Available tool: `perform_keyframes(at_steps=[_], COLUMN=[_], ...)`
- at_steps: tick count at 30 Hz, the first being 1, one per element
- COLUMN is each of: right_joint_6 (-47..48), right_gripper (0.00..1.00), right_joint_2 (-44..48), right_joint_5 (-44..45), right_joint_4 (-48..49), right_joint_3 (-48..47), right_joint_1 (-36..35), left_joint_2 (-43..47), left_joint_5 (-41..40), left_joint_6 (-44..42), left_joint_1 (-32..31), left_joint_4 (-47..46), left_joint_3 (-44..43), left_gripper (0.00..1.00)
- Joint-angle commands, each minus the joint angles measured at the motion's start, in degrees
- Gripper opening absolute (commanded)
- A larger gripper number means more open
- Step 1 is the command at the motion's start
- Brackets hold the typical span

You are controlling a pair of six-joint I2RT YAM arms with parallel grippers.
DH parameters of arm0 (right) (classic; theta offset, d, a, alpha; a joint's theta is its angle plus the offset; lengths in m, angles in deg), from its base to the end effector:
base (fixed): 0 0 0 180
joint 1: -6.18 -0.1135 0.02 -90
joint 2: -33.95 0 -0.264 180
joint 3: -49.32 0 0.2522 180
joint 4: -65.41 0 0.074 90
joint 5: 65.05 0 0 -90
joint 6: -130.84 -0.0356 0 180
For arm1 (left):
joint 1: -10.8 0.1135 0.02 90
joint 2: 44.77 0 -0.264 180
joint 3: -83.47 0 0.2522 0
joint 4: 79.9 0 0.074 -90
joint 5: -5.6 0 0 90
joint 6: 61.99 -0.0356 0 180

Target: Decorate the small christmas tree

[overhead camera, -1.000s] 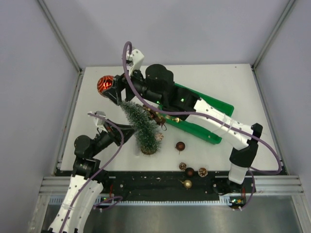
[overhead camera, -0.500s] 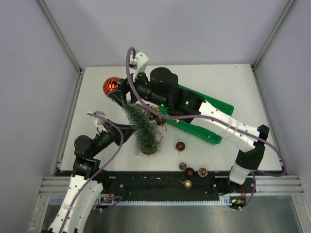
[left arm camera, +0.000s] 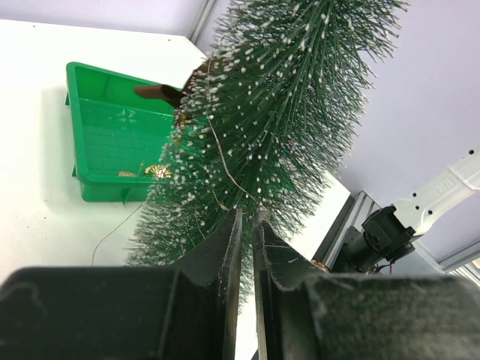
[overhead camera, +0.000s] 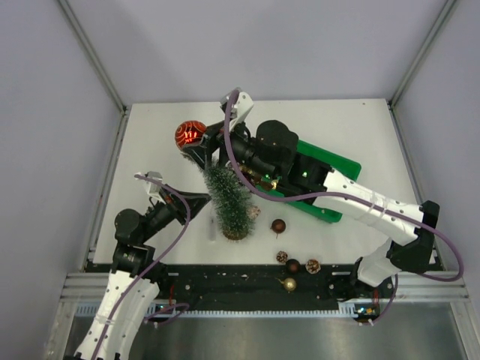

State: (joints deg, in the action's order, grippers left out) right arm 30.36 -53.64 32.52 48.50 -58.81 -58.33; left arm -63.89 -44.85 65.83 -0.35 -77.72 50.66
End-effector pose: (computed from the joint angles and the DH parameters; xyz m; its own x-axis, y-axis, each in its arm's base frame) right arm 0.1566 0.3176 0.4727 -0.1257 0.1554 -0.9798 -0.8292 0.5258 0.1897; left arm 0.1085 -0.0445 0.2799 -0.3122 -0.4204 -0.8520 0.7214 0.4786 -0.5005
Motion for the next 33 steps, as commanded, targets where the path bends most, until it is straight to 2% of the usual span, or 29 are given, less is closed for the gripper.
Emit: perform_keyframes(at_steps=[1, 10, 24, 33], right_joint_6=[0.81, -0.24, 0.81, 1.07], right_gripper=[0.66, 0.65, 0.65, 0.64], right_joint_2=[2.78, 2.78, 0.58, -2.14], right_joint_5=[0.34, -1.07, -0.19, -1.07], right_joint_4=[5.44, 7.46, 8.78, 8.52], right_joint_3=[0.76, 0.85, -2.05, -5.56], right_joint_1=[-0.88, -0.97, -0.97, -0.97], left_joint_2=[5.23, 0.49, -5.14, -5.93], left_joint_5=[-0.26, 2.64, 1.85, 1.93], left_joint_6=[-0.03, 1.29, -3.02, -4.6], left_joint_1=[1.05, 0.79, -1.76, -2.73], left_joint_4=[-1.52, -8.28, -11.63, -11.02], left_joint_3=[-0.2, -3.36, -6.09, -5.39], left_gripper=[0.16, 0.2, 0.22, 0.13])
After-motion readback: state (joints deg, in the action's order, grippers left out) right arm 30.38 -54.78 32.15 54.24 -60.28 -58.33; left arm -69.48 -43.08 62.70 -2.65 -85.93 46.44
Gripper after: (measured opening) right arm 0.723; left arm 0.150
